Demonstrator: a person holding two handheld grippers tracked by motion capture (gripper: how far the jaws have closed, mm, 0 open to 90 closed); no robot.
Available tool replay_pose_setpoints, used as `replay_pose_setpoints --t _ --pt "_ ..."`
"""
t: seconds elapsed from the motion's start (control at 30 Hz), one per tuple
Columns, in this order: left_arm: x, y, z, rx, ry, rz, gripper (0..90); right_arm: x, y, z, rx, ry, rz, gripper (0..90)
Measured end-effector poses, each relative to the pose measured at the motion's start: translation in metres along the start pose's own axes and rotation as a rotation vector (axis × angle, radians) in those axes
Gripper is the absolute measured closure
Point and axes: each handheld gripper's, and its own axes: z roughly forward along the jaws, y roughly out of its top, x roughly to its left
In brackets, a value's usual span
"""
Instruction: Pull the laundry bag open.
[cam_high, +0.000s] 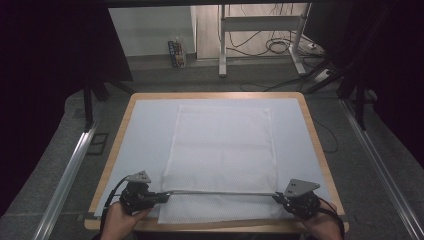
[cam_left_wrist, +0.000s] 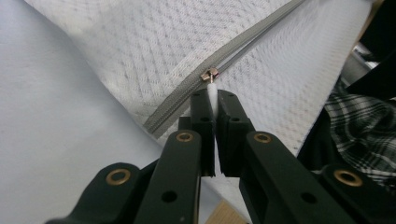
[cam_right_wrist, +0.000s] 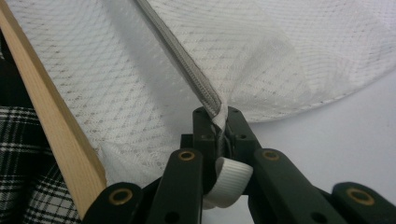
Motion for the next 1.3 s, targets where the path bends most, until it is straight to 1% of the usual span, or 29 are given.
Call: replay_pose_setpoints --t 0.07,0.1,0.13,0.23,0.3,0.37,0.4,0.43,0.47,0.53,0.6,0.63,0.67,0.7,0.73,0.8,0.87,0.93,0.97,1.0,1.03,1.07,1.1,1.17,1.2,1.23,1.27,1.3 --pt "0.001 -0.001 -0.001 0.009 0.016 0.001 87.3 0.0 0.0 0.0 0.001 0.001 0.0 84.3" --pt "0.001 -0.002 -0.001 0.008 0.016 -0.001 87.3 0.0 0.0 0.0 0.005 -0.001 -0.002 84.3" --pt "0.002 -0.002 -0.002 0.013 0.03 -0.002 87.3 0.0 0.0 0.0 0.004 0.001 0.0 84.3" --pt "0.004 -0.005 -0.005 0.008 0.041 -0.012 87.3 -0.001 -0.001 0.0 0.008 -0.008 0.002 84.4" --pt "0.006 -0.006 -0.007 -0.004 0.026 -0.021 87.3 -0.002 -0.001 0.0 0.003 -0.004 0.009 84.4" --pt "0.005 -0.007 -0.008 0.004 0.046 -0.017 87.3 -0.001 -0.001 0.0 0.006 -0.008 0.007 84.4" --pt "0.006 -0.008 -0.008 0.005 0.046 -0.02 87.3 -0.001 -0.001 0.0 0.008 -0.008 0.007 84.4" --pt "0.007 -0.009 -0.009 0.0 0.038 -0.025 87.3 -0.002 -0.001 -0.001 0.005 -0.005 0.01 84.4" --pt "0.007 -0.01 -0.01 0.005 0.064 -0.029 87.3 -0.002 -0.001 -0.001 0.006 -0.01 0.008 84.4" --pt "0.009 -0.011 -0.011 0.004 0.062 -0.033 87.3 -0.002 -0.002 -0.001 0.005 -0.01 0.012 84.4" --pt "0.011 -0.013 -0.013 -0.004 0.051 -0.043 87.3 -0.003 -0.002 -0.001 0.004 -0.003 0.015 84.4" --pt "0.011 -0.014 -0.013 0.004 0.074 -0.043 87.3 -0.003 -0.002 -0.001 0.004 -0.003 0.015 84.4" --pt "0.011 -0.015 -0.014 0.009 0.084 -0.045 87.3 -0.002 -0.002 -0.001 0.008 -0.012 0.013 84.4" --pt "0.013 -0.016 -0.015 0.003 0.067 -0.053 87.3 -0.003 -0.002 -0.001 0.012 -0.009 0.014 84.4" --pt "0.014 -0.017 -0.015 -0.002 0.061 -0.059 87.3 -0.003 -0.002 -0.001 0.011 -0.003 0.017 84.4" --pt "0.013 -0.017 -0.015 0.012 0.08 -0.054 87.3 -0.002 -0.001 0.0 0.013 -0.001 0.014 84.4" --pt "0.012 -0.017 -0.013 0.028 0.089 -0.057 87.3 -0.002 -0.001 0.001 0.02 0.002 0.017 84.4" --pt "0.012 -0.016 -0.01 0.045 0.083 -0.064 87.2 -0.002 -0.002 0.001 0.024 0.002 0.012 84.4" --pt "0.012 -0.016 -0.008 0.059 0.083 -0.064 87.2 -0.002 -0.002 0.001 0.031 0.006 0.021 84.2" --pt "0.012 -0.016 -0.007 0.068 0.084 -0.064 87.0 -0.002 -0.003 0.003 0.052 0.018 0.019 83.0" --pt "0.011 -0.016 -0.007 0.07 0.086 -0.063 87.0 -0.002 -0.003 0.003 0.052 0.018 0.019 83.0" --pt "0.011 -0.016 -0.006 0.067 0.089 -0.068 86.8 -0.001 -0.003 0.004 0.056 0.017 0.016 81.3" --pt "0.011 -0.016 -0.006 0.063 0.097 -0.067 86.5 -0.001 -0.003 0.004 0.059 0.023 0.021 77.8" --pt "0.01 -0.016 -0.007 0.055 0.108 -0.062 86.1 -0.001 -0.004 0.003 0.056 0.021 0.04 67.8" --pt "0.01 -0.016 -0.007 0.052 0.118 -0.052 85.6 -0.002 -0.004 0.003 0.05 0.017 0.047 62.2" --pt "0.009 -0.015 -0.007 0.04 0.133 -0.047 83.4 -0.004 -0.005 0.002 0.045 0.026 0.063 58.0" --pt "0.009 -0.014 -0.007 0.022 0.142 -0.047 74.0 -0.005 -0.005 0.002 0.044 0.038 0.076 54.6" --pt "0.008 -0.013 -0.005 0.007 0.151 -0.047 62.3 -0.006 -0.006 0.002 0.043 0.046 0.088 51.6"
